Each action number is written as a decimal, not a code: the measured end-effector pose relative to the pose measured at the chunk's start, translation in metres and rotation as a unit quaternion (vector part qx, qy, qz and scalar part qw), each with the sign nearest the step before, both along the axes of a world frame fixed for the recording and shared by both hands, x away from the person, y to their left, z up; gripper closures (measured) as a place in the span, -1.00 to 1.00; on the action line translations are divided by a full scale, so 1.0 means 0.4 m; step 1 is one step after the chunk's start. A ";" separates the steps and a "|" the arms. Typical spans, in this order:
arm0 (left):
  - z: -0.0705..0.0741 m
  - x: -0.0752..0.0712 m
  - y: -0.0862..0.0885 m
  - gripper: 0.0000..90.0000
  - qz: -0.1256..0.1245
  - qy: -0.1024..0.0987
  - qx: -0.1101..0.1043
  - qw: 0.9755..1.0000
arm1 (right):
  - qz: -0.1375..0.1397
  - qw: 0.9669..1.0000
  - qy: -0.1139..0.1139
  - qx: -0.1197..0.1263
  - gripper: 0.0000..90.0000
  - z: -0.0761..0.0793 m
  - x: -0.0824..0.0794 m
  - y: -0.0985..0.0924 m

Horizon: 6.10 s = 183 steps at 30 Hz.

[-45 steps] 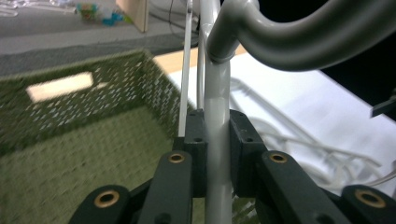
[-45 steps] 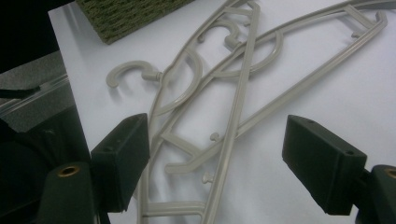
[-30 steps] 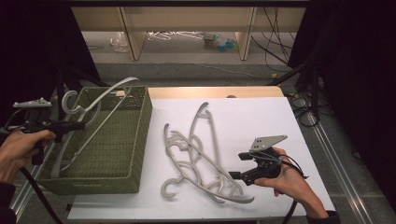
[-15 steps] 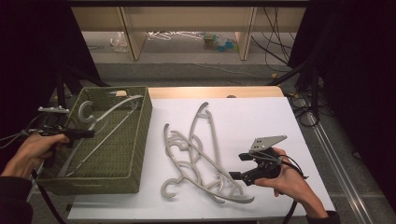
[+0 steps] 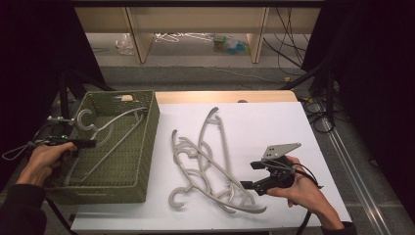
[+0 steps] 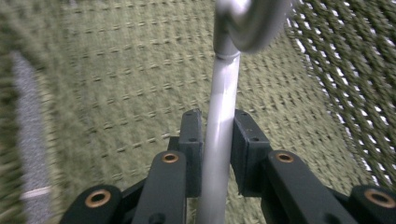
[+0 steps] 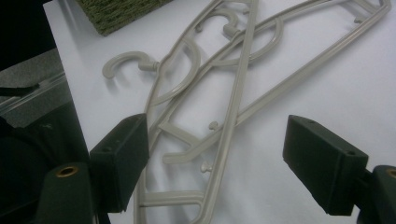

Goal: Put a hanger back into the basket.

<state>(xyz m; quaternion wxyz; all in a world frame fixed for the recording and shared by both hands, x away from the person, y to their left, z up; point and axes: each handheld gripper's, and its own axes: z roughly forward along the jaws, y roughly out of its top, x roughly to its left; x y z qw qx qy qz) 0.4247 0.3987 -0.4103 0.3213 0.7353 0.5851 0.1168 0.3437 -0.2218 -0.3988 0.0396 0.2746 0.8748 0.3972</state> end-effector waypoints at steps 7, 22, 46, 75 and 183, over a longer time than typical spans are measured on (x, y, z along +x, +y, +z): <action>0.000 -0.012 0.012 0.46 0.039 -0.008 0.023 0.999 | 0.003 1.000 0.001 0.002 -0.50 -0.004 -0.001 0.007; 0.141 -0.213 -0.155 -0.27 -0.010 -0.174 -0.061 0.983 | -0.015 0.999 -0.026 0.033 -0.50 -0.021 -0.015 0.034; 0.045 -0.383 -0.504 -0.64 -0.175 -0.217 -0.137 0.951 | 0.001 0.999 -0.022 0.024 -0.50 -0.053 -0.052 0.098; -0.028 -0.415 -0.560 -0.65 -0.212 -0.227 -0.123 0.942 | 0.072 0.995 0.005 -0.076 0.02 -0.138 -0.054 0.241; -0.081 -0.162 -0.827 0.45 -0.529 -0.218 0.151 0.806 | 0.156 0.982 0.051 -0.096 0.77 -0.014 0.026 0.057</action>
